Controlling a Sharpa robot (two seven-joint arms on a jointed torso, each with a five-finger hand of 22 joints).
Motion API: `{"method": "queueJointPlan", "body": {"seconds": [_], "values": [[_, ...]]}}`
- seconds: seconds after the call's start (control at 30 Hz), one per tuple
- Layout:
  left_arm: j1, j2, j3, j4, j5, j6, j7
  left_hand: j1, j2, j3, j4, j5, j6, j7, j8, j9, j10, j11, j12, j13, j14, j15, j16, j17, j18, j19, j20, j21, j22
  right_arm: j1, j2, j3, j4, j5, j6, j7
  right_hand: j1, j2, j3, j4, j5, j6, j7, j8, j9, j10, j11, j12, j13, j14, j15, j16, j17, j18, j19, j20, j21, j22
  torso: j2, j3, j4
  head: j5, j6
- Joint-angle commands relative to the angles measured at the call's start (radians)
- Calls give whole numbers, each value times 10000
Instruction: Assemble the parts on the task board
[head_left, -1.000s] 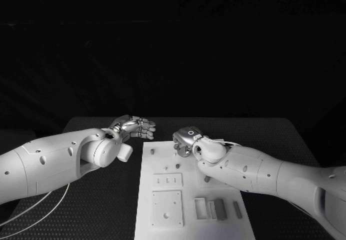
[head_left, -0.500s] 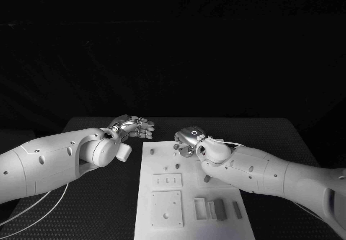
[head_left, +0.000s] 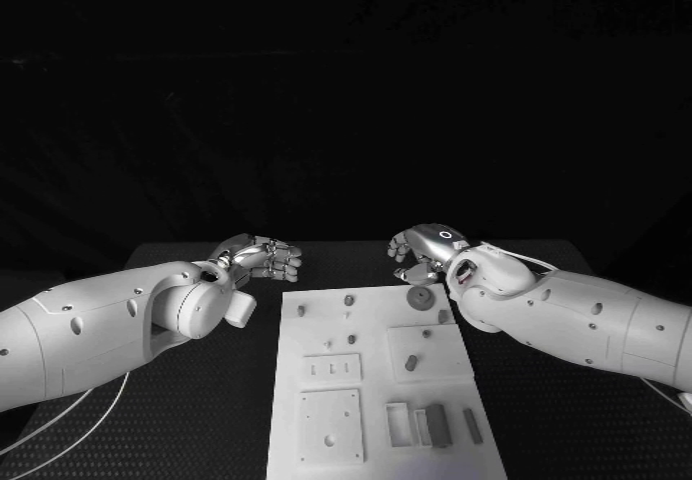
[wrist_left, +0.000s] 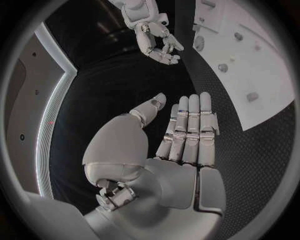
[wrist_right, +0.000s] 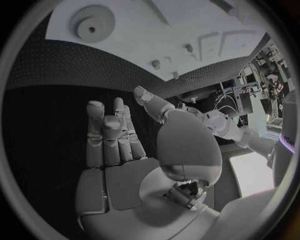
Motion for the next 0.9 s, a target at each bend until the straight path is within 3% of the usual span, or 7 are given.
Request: {"method": "queueJointPlan", "body": {"seconds": [0.03,0.1,0.23,0.43,0.53,0.7,0.9], "values": [[27,22,10,-23,-76,244,217,-32,5,15,17,4,70,-16,20,14,82,22,-18,16,63,11,-45,16,171,-39,5,-37,14,48,-272,-7,-20,815,1132,389,-75,-99,-50,68,-53,102,-24,66,38,147,-50,82,53,17,-89,27,-15,772,52,51,-55,99,-17,19,-108,-3,43],[27,29,9,-34,-76,242,221,-32,3,14,14,4,72,-17,21,14,83,21,-19,17,64,10,-48,19,171,-39,5,-38,15,58,-398,-7,-181,900,1861,325,-171,-147,-88,140,-53,108,-28,79,46,165,-63,103,69,11,-102,24,-22,772,53,62,-70,99,-24,22,-132,3,42],[26,19,3,-26,-76,262,216,-35,-8,8,8,4,70,-17,16,13,79,23,-30,16,59,13,-57,25,168,-43,6,-42,17,57,-612,-9,-347,459,2160,263,-489,-326,-110,538,-53,-19,-7,25,22,123,-70,106,91,-31,-111,1,-47,772,44,75,-139,84,-22,54,-160,-14,-9],[25,7,-8,-44,-76,242,204,-42,-23,0,-1,4,49,-9,-4,7,63,32,-58,14,48,21,-82,40,164,-52,9,-52,22,50,-630,-15,-476,-134,2129,166,-600,-657,-59,878,-53,-315,-130,-98,-51,-83,-1,23,64,-162,-44,-45,-78,772,-48,100,-258,87,-23,66,-186,-19,-61],[25,22,-8,-45,-80,249,204,-43,-23,0,-1,4,45,-7,-8,6,61,34,-63,14,47,22,-87,44,163,-53,9,-54,23,-21,-537,-28,-600,-408,1987,222,-546,-770,-42,964,-52,-486,91,-172,-107,-108,9,22,58,-182,-34,-35,-85,772,-54,98,-282,105,-14,62,-177,-41,-66],[24,45,-8,-49,-98,277,203,-46,-21,-1,0,4,41,-5,-13,4,59,37,-70,14,46,24,-93,49,162,-54,11,-57,25,-239,-358,-54,-792,-555,1878,281,-575,-949,-73,1073,-53,-587,164,-202,-145,-112,17,35,61,-210,-24,-40,-98,772,-71,115,-310,119,-13,57,-143,-93,-81],[22,68,-11,-83,-107,310,196,-49,-19,-2,1,4,39,-2,-17,4,59,38,-76,15,45,25,-100,54,162,-56,12,-59,27,-348,-133,-54,-1194,-663,1888,379,-467,-1064,-180,1162,-50,-670,150,-177,-182,561,-254,595,534,-248,-280,-28,-112,772,-110,137,-335,169,-20,44,-123,-116,-132]]}}
